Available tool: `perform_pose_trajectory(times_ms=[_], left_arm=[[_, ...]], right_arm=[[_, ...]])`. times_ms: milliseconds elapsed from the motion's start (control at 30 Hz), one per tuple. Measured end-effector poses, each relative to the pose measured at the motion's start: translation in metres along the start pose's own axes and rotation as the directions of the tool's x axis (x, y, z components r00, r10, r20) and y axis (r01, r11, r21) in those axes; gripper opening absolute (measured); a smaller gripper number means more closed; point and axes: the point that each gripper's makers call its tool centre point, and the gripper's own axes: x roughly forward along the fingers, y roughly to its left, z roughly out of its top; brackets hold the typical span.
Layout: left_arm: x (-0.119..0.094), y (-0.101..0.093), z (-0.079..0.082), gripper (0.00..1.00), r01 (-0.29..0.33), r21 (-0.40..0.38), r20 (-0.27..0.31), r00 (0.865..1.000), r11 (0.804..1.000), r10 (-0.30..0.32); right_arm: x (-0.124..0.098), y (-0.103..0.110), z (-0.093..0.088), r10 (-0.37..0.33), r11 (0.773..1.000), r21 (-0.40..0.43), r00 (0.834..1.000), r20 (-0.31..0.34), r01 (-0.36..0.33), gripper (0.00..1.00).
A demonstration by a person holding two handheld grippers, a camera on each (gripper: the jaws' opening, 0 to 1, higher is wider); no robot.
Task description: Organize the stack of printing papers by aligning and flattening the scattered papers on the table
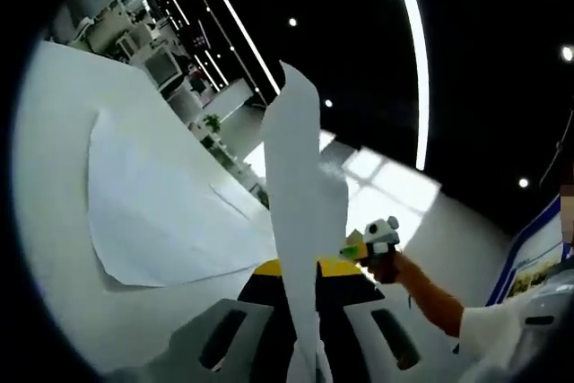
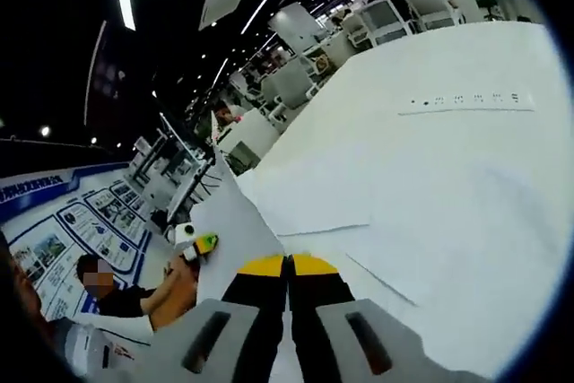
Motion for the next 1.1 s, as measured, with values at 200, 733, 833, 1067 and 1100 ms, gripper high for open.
perform_pose_trajectory(times_ms=[200,733,833,1067,1100], left_arm=[[0.002,0.003,-0.001,0.1,-0.019,-0.015,0.001,1.0,1.0,0.019],[0.005,0.006,-0.002,0.11,-0.035,-0.005,0.007,0.999,0.999,0.035],[0.005,0.009,0.0,0.11,-0.034,-0.001,0.007,0.999,0.999,0.034],[0.004,0.017,0.005,0.12,-0.036,0.008,0.003,0.999,0.999,0.036],[0.003,0.017,0.005,0.13,-0.036,0.01,0.004,0.999,0.999,0.036]], right_arm=[[-0.006,-0.009,-0.004,0.01,0.998,0.069,0.998,0.055,-0.014,0.0],[-0.014,0.004,-0.019,-0.037,0.998,0.046,0.987,0.153,0.031,0.0],[-0.017,0.008,-0.025,-0.093,0.996,0.011,0.98,0.174,0.092,0.0],[-0.012,0.028,-0.037,-0.132,0.988,-0.053,0.972,0.192,0.144,0.0],[-0.013,0.028,-0.038,-0.16,0.982,-0.068,0.967,0.2,0.177,0.0]])
